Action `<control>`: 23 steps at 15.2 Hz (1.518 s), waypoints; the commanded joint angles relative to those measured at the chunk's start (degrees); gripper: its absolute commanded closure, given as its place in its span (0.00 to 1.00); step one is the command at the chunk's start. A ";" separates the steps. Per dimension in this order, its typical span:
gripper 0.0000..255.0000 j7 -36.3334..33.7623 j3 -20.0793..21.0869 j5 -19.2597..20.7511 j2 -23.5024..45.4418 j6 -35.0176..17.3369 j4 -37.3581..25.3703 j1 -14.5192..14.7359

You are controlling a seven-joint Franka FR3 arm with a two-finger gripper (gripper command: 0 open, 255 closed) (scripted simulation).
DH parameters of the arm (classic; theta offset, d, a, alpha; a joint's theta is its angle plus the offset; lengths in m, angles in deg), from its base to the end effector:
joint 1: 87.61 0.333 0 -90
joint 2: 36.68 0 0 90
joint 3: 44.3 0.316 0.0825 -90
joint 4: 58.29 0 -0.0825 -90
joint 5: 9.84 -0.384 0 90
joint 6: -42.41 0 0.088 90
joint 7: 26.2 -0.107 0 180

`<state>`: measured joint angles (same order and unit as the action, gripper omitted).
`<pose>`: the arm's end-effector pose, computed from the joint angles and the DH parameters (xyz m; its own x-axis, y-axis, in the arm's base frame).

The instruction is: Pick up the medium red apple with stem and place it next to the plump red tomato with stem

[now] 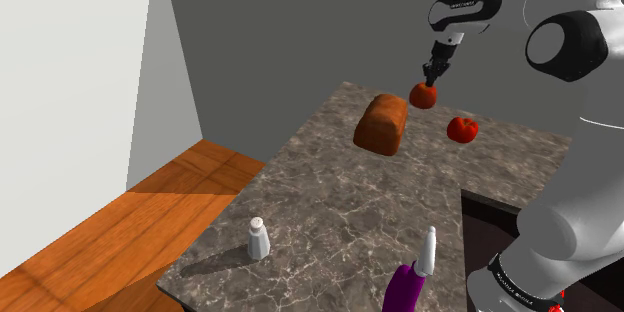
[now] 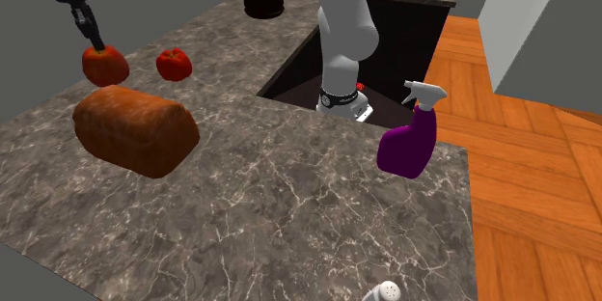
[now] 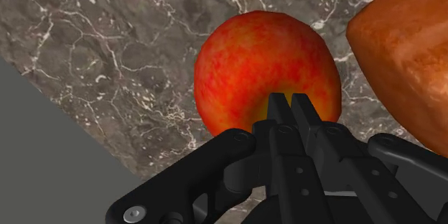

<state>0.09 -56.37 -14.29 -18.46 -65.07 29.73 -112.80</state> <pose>0.5372 -0.3808 0.4780 0.9791 -0.2010 0.0299 -0.2012 -0.9795 0.0044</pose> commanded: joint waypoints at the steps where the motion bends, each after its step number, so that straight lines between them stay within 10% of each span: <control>1: 1.00 0.13 0.01 -0.09 0.27 -1.29 0.98 -0.04; 20: 1.00 0.58 0.26 -0.67 2.11 -9.23 7.13 -0.01; 21: 0.00 0.58 0.26 -0.66 2.11 -9.23 7.14 -0.01; 23: 0.00 0.58 0.26 -0.66 2.10 -9.23 7.14 -0.01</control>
<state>0.67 -56.12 -14.95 -16.36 -74.30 36.86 -112.81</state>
